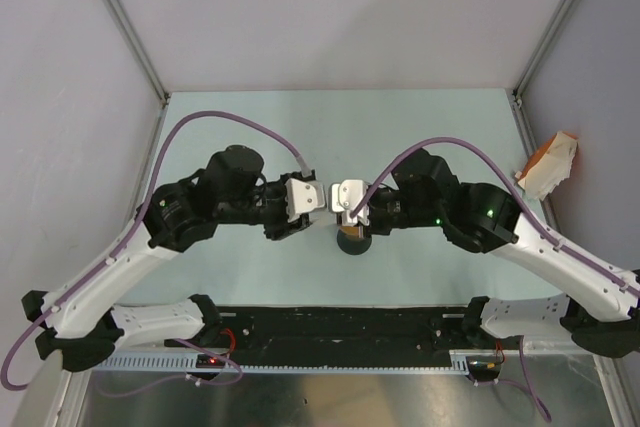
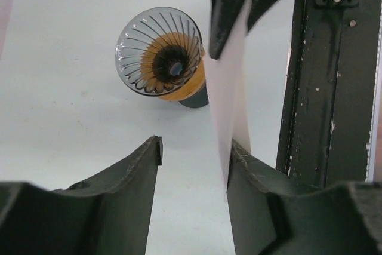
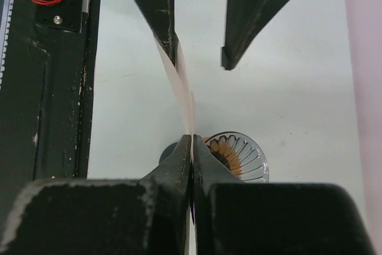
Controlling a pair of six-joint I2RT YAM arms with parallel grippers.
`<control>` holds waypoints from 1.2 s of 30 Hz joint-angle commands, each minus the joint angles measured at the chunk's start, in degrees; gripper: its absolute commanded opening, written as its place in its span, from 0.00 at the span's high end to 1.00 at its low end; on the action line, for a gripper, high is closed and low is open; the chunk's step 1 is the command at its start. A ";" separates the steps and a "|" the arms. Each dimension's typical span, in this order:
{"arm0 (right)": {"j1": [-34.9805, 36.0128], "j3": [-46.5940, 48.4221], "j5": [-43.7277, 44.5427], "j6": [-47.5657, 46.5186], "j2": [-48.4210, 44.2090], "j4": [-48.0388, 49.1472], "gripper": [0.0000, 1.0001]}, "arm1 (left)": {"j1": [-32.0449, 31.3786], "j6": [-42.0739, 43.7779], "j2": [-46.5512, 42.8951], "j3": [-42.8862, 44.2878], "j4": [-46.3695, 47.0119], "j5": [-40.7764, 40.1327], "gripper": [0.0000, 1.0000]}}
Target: Place the coffee filter in the dripper
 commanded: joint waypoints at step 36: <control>-7.39 4.07 -4.99 1.14 -1.38 -8.39 0.68 | 3.17 2.37 -3.27 -6.71 12.86 7.06 1.00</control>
